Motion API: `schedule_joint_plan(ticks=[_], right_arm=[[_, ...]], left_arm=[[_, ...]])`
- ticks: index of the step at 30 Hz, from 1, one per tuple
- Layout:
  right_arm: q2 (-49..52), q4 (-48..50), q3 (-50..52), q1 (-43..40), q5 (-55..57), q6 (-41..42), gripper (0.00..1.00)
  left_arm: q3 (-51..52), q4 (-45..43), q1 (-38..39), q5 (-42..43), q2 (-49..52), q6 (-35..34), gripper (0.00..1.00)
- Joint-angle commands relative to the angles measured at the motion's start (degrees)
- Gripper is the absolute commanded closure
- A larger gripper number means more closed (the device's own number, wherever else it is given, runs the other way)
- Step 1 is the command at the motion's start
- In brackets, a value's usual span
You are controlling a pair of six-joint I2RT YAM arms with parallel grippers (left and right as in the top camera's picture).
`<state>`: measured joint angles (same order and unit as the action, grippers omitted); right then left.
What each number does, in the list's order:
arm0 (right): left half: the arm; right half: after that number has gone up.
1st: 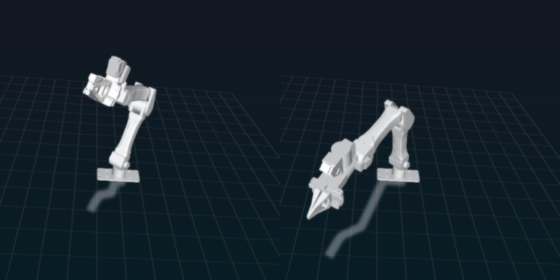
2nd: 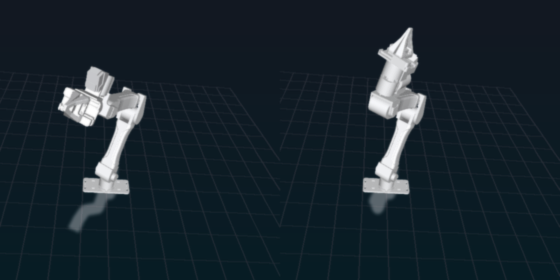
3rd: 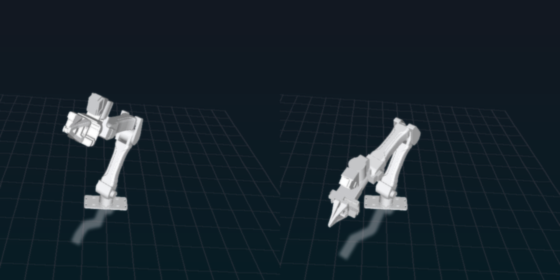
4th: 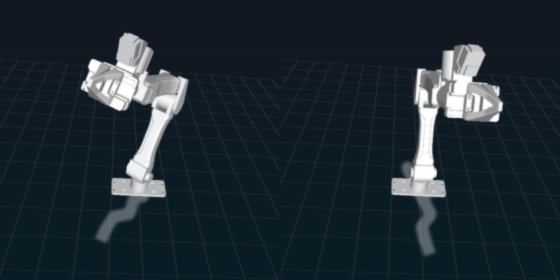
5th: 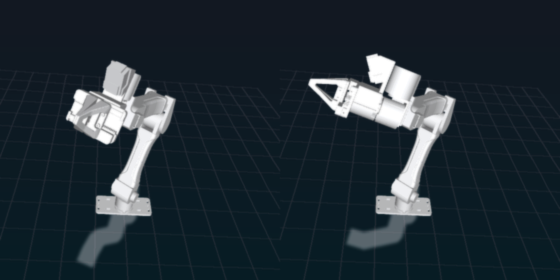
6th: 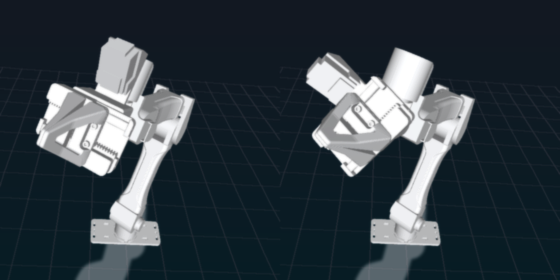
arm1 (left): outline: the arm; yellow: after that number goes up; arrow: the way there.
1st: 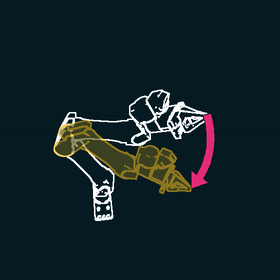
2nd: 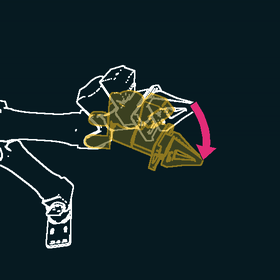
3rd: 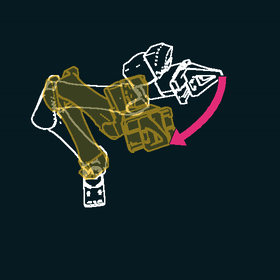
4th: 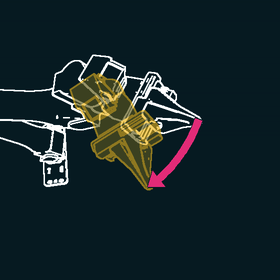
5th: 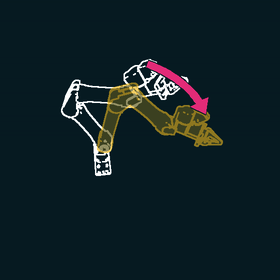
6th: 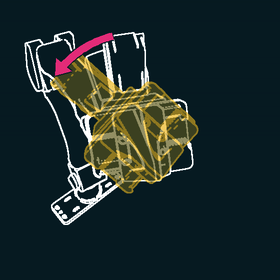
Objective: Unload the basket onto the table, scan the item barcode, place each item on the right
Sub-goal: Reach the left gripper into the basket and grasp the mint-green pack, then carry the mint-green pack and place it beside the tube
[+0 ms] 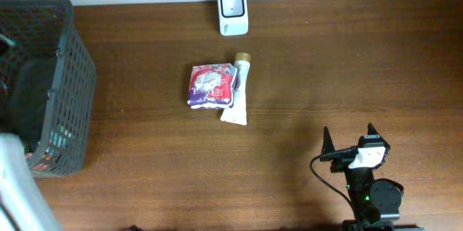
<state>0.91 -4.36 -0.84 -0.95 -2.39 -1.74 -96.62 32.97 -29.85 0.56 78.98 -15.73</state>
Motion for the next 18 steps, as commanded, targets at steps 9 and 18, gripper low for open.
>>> schedule_joint_plan(ticks=[9, 18], right_arm=[[-0.4, -0.1, 0.5, 0.6, -0.1, 0.1, 0.01], [-0.4, -0.1, 0.5, 0.6, -0.1, 0.1, 0.01]], left_arm=[[-0.1, -0.1, 30.4, 23.8, -6.7, 2.1, 1.0], [-0.1, 13.4, 52.8, 19.1, 9.8, 2.1, 1.0]])
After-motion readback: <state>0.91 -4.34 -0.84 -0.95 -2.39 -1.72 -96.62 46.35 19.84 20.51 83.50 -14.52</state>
